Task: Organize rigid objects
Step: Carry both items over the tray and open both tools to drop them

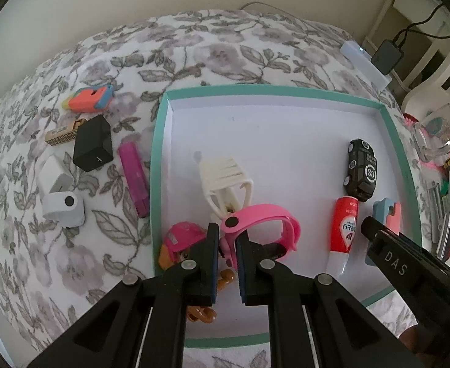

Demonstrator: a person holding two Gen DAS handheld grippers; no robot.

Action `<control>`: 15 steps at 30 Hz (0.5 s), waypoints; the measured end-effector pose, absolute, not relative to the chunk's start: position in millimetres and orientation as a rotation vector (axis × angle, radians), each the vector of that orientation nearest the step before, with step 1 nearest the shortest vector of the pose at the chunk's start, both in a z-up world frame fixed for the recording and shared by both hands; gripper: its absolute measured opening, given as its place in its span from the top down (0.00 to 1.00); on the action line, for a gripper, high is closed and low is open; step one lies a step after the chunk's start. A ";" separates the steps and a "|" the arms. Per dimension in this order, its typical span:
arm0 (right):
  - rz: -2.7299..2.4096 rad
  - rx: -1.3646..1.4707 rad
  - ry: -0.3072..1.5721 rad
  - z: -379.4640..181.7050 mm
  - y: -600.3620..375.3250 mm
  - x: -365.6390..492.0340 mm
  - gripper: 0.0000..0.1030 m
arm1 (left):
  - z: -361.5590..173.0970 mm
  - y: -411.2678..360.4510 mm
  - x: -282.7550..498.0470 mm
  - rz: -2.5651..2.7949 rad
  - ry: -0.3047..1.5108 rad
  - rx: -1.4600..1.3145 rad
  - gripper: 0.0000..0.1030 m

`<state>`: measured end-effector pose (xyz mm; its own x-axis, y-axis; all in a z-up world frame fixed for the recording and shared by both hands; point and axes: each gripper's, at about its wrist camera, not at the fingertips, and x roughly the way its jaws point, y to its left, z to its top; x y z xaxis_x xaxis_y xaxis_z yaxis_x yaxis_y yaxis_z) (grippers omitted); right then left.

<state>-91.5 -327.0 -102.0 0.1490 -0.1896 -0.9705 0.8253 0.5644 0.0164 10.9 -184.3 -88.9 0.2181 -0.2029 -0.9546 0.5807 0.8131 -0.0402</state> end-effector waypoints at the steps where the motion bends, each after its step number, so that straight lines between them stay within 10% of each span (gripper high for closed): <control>1: -0.809 0.653 1.209 -102.5 -327.0 -91.5 0.56 | -88.9 -184.6 10.4 -0.559 1.237 0.364 0.89; 15: -0.809 0.651 1.231 -111.7 -325.1 -90.0 0.55 | -91.0 -185.8 10.3 -0.561 1.242 0.373 0.88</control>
<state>-90.0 -325.1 -111.7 0.1303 -0.1805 -0.9749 0.8230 0.5680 0.0049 10.3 -185.8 -91.0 0.2154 -0.1965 -0.9565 0.5880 0.8081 -0.0336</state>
